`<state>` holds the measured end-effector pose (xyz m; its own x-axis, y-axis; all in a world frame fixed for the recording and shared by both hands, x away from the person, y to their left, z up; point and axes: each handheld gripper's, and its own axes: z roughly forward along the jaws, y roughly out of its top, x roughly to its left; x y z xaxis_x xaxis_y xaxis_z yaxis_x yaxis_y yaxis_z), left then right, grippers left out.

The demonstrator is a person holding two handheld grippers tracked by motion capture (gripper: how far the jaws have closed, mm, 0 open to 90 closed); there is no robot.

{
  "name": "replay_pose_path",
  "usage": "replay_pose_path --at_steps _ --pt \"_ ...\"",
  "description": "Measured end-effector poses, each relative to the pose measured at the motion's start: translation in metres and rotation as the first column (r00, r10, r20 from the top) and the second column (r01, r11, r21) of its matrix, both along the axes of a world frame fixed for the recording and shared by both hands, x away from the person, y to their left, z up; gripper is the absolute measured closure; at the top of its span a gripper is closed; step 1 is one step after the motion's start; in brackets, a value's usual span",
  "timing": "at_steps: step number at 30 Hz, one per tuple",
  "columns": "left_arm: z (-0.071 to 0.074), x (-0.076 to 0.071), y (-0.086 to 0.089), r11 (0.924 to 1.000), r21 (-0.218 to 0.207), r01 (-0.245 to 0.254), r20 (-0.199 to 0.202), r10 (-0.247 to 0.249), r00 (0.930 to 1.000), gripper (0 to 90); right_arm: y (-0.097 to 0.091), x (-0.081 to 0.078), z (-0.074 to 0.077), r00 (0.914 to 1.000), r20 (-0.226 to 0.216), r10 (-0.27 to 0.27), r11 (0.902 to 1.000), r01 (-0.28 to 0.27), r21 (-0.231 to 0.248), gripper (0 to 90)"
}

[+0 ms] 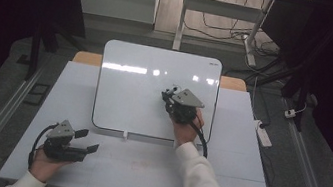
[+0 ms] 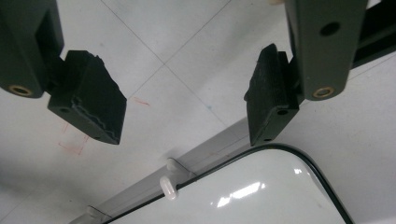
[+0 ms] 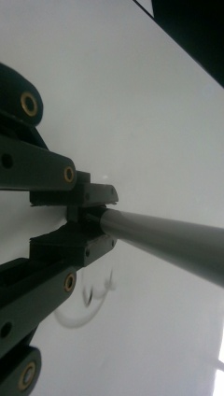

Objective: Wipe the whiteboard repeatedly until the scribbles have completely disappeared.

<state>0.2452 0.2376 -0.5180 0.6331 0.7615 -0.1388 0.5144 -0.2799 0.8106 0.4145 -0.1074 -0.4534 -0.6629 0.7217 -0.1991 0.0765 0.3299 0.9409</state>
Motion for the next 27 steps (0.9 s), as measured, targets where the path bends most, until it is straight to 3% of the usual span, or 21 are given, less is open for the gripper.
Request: replay_pose_path --at_steps 2,4,7,10,12,14,16,18,19,21,22,25,27 --pt "0.0 -0.001 0.0 1.0 -0.001 0.001 0.004 -0.001 1.0 29.1 -0.019 0.007 0.006 0.9968 -0.006 -0.08 0.9951 0.08 0.057 77.4" --pt "0.001 -0.001 0.001 1.0 -0.006 -0.002 0.004 0.002 1.0 29.2 -0.032 0.011 0.01 0.9924 -0.006 -0.123 0.9883 0.123 0.09 77.4" --pt "0.0 0.0 0.0 1.0 -0.004 -0.002 0.001 0.002 1.0 29.2 -0.022 0.006 0.005 0.9957 -0.008 -0.092 0.993 0.093 0.073 77.4" --pt "0.0 0.0 0.0 1.0 -0.002 0.001 0.001 -0.001 1.0 29.1 -0.004 -0.003 -0.001 0.9996 0.014 -0.024 0.9997 0.024 -0.009 77.4" --pt "0.0 0.0 0.0 1.0 -0.002 -0.001 0.003 0.001 1.0 29.2 -0.01 0.0 0.001 0.9996 0.006 -0.029 0.9996 0.029 0.005 77.4" --pt "0.001 -0.001 0.001 1.0 -0.007 -0.003 0.003 0.003 1.0 29.2 -0.026 0.004 0.005 0.9954 0.013 -0.095 0.9949 0.095 0.035 77.4" --pt "0.001 -0.001 0.001 1.0 -0.008 -0.003 0.004 0.003 1.0 29.2 -0.038 0.007 0.008 0.9919 -0.007 -0.127 0.9884 0.127 0.083 77.4" --pt "0.0 0.0 0.001 1.0 -0.005 -0.003 0.002 0.003 1.0 29.2 -0.036 0.004 0.006 0.9926 0.003 -0.121 0.9909 0.121 0.061 77.4" --pt "0.0 0.0 0.0 1.0 -0.004 -0.001 0.002 0.001 1.0 29.1 -0.03 0.0 0.003 0.9967 0.013 -0.08 0.9967 0.08 0.013 77.4" --pt "0.0 0.0 0.0 1.0 -0.002 0.0 0.001 0.0 1.0 29.2 -0.03 -0.001 0.003 0.9967 0.027 -0.077 0.997 0.077 -0.009 77.4" --pt "0.001 0.0 0.0 1.0 -0.002 0.0 0.002 0.0 1.0 29.2 -0.034 0.001 0.004 0.9958 0.024 -0.088 0.9961 0.088 -0.001 77.4" --pt "0.001 0.0 0.0 1.0 -0.003 -0.004 0.003 0.004 1.0 29.1 -0.05 0.009 0.01 0.9896 -0.012 -0.143 0.9853 0.144 0.093 77.4" --pt "0.0 0.001 0.0 1.0 -0.002 -0.003 0.0 0.003 1.0 29.2 -0.044 0.006 0.008 0.9914 -0.009 -0.131 0.9888 0.131 0.072 77.4"
